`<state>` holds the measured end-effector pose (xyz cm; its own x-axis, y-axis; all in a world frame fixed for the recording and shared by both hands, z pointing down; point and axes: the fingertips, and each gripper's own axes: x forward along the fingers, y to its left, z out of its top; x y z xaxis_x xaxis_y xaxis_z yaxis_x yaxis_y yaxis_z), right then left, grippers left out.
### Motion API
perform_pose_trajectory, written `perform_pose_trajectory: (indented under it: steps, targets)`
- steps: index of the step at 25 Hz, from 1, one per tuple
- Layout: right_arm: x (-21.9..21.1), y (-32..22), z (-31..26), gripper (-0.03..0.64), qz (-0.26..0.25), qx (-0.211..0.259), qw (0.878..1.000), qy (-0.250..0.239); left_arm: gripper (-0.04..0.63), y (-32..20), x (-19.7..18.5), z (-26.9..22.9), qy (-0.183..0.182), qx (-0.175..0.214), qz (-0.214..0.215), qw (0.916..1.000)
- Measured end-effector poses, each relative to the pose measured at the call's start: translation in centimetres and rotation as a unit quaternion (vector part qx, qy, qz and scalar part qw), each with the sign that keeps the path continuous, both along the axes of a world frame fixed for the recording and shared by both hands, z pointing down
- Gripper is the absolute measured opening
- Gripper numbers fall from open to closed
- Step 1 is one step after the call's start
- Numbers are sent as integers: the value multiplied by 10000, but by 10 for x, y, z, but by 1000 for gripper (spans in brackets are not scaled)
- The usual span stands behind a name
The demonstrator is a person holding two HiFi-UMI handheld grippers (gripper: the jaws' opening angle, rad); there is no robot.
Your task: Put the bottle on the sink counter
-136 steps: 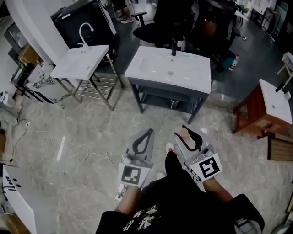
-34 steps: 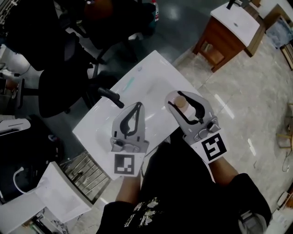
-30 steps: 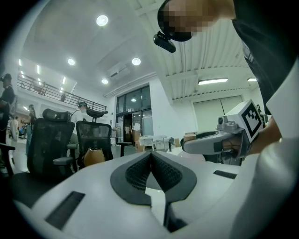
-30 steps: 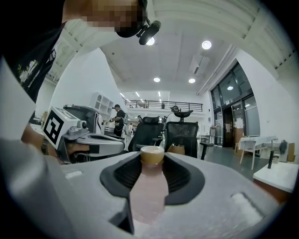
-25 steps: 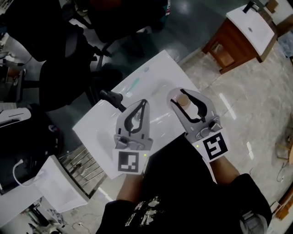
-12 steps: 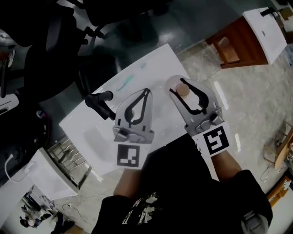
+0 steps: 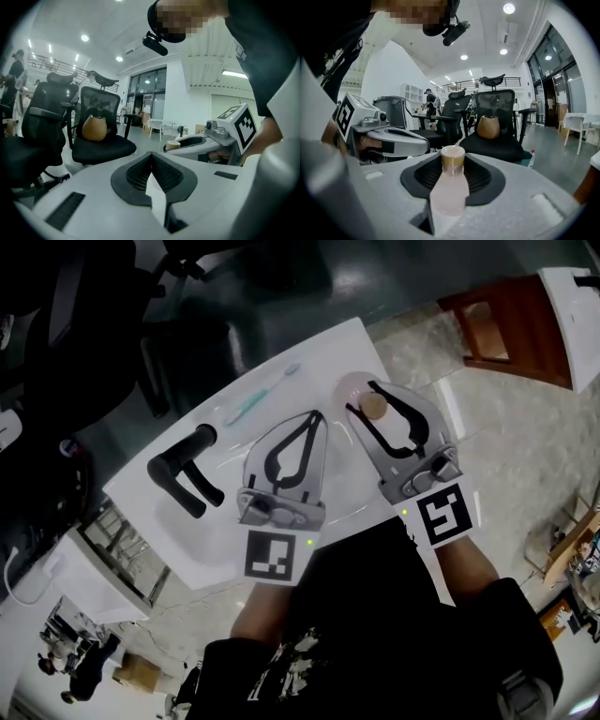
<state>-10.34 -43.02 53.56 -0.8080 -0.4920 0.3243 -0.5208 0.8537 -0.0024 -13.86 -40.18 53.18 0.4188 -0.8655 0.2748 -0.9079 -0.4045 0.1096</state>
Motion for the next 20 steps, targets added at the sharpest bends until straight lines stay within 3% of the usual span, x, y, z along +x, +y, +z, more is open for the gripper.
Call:
perform_pose_trajectory:
  steps: [7,20]
  targets:
    - [-2,-25,51,137,-351,-292,9988,191,14,-26,0,42,-33,-406,-183,9990]
    - [-19,-41,94,137,-653,-324,9972,164,14,-39,-3,83,-99,-694,-225,9973]
